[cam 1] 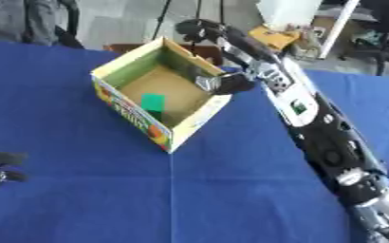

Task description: Pick up objects on the table and place them in the box.

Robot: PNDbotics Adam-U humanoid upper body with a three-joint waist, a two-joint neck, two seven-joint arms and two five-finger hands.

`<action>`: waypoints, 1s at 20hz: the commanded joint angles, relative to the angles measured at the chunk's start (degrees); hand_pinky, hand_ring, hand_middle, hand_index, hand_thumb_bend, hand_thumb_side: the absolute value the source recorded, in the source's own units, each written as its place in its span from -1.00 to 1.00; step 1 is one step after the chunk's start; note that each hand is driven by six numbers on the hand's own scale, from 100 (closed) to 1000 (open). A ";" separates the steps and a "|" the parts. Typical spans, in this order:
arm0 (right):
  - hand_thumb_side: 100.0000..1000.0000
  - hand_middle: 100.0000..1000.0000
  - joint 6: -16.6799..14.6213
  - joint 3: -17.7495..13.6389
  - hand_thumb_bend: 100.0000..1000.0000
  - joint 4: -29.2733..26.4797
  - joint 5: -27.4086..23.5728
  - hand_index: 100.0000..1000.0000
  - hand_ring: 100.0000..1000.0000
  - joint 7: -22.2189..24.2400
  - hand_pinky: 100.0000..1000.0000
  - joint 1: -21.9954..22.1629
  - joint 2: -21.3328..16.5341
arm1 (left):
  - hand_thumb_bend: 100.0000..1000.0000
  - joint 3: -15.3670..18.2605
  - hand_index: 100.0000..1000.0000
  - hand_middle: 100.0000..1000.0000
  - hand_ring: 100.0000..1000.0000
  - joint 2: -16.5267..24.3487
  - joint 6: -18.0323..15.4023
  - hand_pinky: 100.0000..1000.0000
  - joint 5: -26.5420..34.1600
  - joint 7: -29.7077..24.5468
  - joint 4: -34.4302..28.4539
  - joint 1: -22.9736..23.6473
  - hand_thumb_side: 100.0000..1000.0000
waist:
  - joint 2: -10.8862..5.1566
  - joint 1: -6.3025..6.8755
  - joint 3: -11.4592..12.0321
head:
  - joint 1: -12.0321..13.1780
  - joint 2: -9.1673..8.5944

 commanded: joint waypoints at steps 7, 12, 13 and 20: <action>0.18 0.73 6.72 -2.66 -1.00 -11.07 -8.43 0.99 0.39 -7.16 0.40 10.65 -2.99 | -0.34 1.58 0.24 0.06 0.50 0.36 -0.23 0.12 -0.18 1.37 -0.95 -0.24 1.00 | -0.39 1.31 -2.72 | 2.14 0.16; 0.23 0.70 11.22 -4.10 -1.00 -16.32 -12.95 0.96 0.34 -10.32 0.36 18.00 -1.05 | -0.34 2.01 0.24 0.06 0.50 0.45 -0.31 0.12 -0.19 1.82 -1.09 -0.31 1.00 | -0.03 1.71 -3.74 | 3.16 -0.17; 0.24 0.68 12.20 -4.58 -1.00 -17.59 -13.93 0.95 0.33 -10.58 0.35 19.59 -0.54 | -0.34 2.06 0.24 0.06 0.50 0.44 -0.31 0.12 -0.20 1.88 -1.10 -0.29 1.00 | 0.01 1.77 -3.90 | 3.40 -0.23; 0.30 0.64 18.28 -7.03 -1.00 -23.65 -20.64 0.91 0.28 -9.39 0.31 27.85 2.85 | -0.34 2.43 0.24 0.06 0.51 0.59 -0.43 0.12 -0.34 2.21 -1.10 0.13 1.00 | 0.13 1.94 -4.33 | 4.85 -0.48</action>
